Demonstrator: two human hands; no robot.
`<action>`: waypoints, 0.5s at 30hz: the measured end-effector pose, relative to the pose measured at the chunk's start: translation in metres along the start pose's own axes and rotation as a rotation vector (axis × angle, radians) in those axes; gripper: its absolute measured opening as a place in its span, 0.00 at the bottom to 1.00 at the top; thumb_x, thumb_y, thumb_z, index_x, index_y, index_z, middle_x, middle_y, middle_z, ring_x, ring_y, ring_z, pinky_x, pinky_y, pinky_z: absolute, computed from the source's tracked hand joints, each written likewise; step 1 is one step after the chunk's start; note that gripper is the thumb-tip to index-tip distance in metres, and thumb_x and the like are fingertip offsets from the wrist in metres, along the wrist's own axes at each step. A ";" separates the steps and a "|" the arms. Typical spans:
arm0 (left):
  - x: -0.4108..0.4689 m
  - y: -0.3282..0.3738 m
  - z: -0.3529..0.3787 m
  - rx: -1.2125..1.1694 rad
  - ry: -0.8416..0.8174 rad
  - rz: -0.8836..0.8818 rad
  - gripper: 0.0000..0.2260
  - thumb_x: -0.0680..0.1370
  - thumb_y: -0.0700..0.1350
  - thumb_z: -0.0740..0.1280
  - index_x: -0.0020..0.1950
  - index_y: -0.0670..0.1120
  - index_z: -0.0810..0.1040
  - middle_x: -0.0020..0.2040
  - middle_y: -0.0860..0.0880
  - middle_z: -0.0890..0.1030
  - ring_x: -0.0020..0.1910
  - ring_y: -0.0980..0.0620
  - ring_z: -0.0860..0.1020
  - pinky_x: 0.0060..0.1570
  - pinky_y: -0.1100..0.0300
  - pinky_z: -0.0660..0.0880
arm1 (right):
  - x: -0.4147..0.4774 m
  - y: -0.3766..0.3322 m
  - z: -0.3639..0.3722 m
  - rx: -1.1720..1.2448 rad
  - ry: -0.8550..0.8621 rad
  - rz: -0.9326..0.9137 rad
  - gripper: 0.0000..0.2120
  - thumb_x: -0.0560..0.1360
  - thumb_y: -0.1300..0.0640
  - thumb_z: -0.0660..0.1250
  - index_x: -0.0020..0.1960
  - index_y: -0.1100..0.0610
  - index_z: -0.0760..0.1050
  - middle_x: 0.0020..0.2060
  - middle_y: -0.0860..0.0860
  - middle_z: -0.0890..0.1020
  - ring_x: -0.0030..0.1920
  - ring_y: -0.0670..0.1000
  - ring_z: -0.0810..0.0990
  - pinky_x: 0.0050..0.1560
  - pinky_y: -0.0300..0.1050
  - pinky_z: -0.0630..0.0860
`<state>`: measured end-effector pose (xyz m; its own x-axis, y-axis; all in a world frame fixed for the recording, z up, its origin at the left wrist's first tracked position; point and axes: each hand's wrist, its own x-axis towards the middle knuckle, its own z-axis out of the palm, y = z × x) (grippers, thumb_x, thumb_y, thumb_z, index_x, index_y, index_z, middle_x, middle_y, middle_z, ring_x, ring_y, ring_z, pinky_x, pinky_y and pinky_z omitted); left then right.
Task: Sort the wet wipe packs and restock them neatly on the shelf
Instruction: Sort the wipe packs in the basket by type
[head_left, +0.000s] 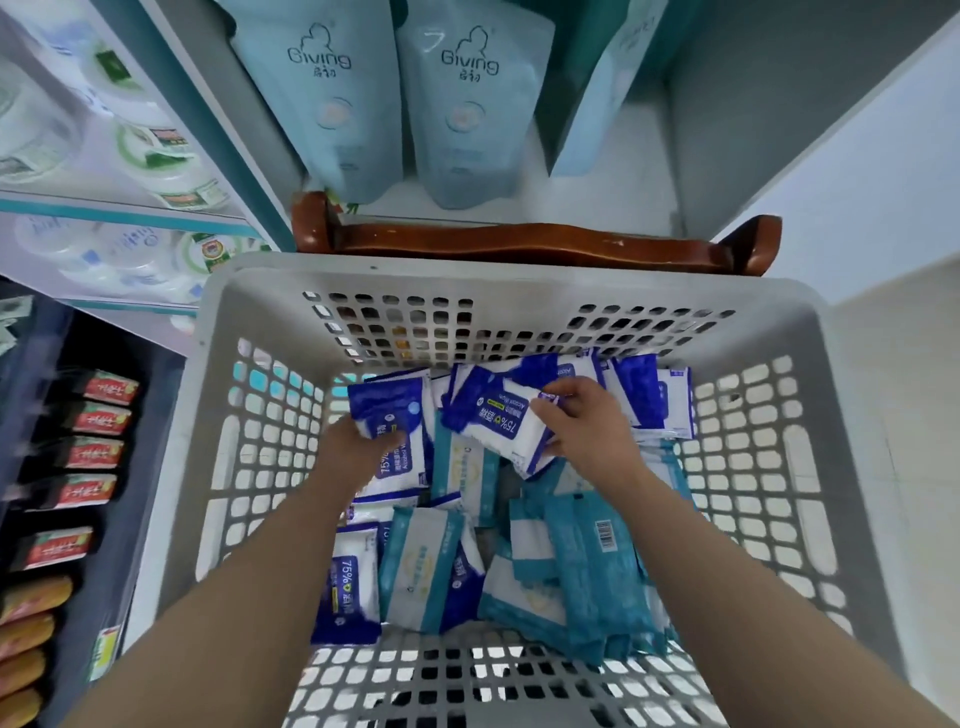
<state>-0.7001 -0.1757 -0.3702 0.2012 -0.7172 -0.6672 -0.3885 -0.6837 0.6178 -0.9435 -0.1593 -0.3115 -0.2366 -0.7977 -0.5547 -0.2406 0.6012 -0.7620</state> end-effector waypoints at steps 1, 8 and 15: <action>-0.003 0.004 -0.002 -0.060 0.005 0.020 0.05 0.74 0.43 0.72 0.43 0.47 0.77 0.40 0.48 0.79 0.36 0.51 0.75 0.34 0.63 0.70 | 0.002 -0.001 -0.007 -0.009 0.048 -0.005 0.06 0.76 0.58 0.68 0.51 0.56 0.73 0.40 0.54 0.80 0.36 0.52 0.81 0.36 0.50 0.82; -0.026 0.020 -0.002 -0.426 0.016 -0.031 0.05 0.78 0.45 0.68 0.51 0.47 0.77 0.42 0.48 0.81 0.34 0.54 0.77 0.34 0.60 0.71 | 0.018 -0.003 -0.027 -0.097 0.204 -0.091 0.11 0.76 0.62 0.67 0.53 0.55 0.67 0.35 0.50 0.73 0.30 0.48 0.70 0.26 0.34 0.68; -0.031 0.019 0.000 -1.004 0.147 -0.265 0.06 0.79 0.39 0.64 0.56 0.44 0.76 0.50 0.45 0.81 0.42 0.50 0.79 0.38 0.52 0.80 | 0.026 -0.002 -0.020 -0.313 0.041 -0.122 0.06 0.75 0.64 0.66 0.51 0.58 0.79 0.48 0.52 0.80 0.35 0.47 0.75 0.41 0.39 0.72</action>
<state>-0.7141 -0.1666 -0.3379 0.3045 -0.4914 -0.8160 0.5950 -0.5708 0.5658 -0.9683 -0.1800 -0.3177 -0.2240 -0.8660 -0.4471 -0.5452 0.4916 -0.6790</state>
